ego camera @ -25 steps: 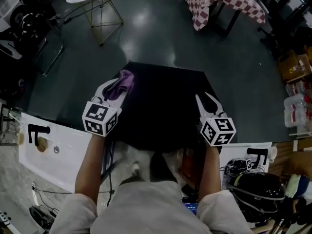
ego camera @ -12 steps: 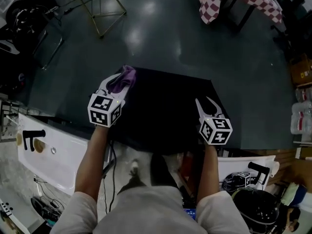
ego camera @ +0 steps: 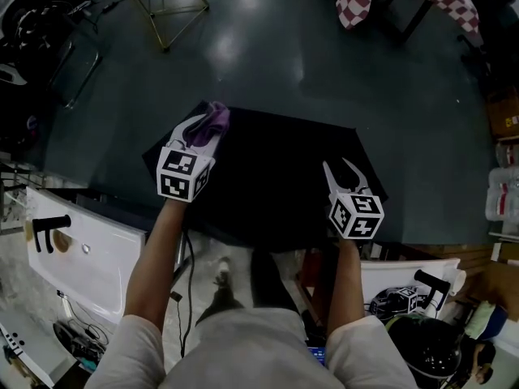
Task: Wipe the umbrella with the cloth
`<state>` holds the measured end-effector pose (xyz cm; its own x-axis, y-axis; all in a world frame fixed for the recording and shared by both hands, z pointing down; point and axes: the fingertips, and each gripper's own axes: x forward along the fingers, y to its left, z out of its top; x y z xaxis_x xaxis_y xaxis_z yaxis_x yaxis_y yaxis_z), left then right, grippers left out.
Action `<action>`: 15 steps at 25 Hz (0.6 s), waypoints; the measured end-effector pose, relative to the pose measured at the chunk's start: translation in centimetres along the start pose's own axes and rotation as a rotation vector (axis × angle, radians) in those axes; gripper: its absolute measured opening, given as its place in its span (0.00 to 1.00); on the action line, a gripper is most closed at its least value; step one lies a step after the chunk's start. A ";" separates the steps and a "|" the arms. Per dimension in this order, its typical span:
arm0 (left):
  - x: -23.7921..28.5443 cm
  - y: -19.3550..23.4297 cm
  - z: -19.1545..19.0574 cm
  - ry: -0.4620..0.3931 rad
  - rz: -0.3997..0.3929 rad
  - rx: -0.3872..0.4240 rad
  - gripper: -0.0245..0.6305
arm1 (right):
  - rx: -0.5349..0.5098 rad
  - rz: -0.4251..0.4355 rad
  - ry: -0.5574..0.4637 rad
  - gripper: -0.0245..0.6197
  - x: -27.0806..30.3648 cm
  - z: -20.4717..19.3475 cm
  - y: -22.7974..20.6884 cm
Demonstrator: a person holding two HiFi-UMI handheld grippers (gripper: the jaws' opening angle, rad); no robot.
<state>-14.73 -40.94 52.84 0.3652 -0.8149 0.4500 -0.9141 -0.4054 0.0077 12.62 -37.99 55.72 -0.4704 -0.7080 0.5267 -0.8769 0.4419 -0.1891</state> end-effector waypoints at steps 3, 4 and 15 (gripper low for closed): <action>0.4 -2.0 -1.4 0.014 -0.036 0.049 0.25 | 0.008 -0.005 -0.014 0.28 0.2 -0.1 -0.3; 0.4 -2.5 -2.0 0.022 -0.043 0.059 0.25 | 0.009 -0.006 -0.017 0.28 0.2 -0.2 -0.4; -3.2 -6.1 -7.4 0.046 -0.081 0.002 0.25 | 0.006 -0.026 -0.040 0.26 0.7 -0.7 -0.4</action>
<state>-11.68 -32.76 57.95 0.4297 -0.7596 0.4882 -0.8815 -0.4701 0.0443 12.70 -38.24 56.76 -0.4507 -0.7408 0.4980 -0.8895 0.4196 -0.1809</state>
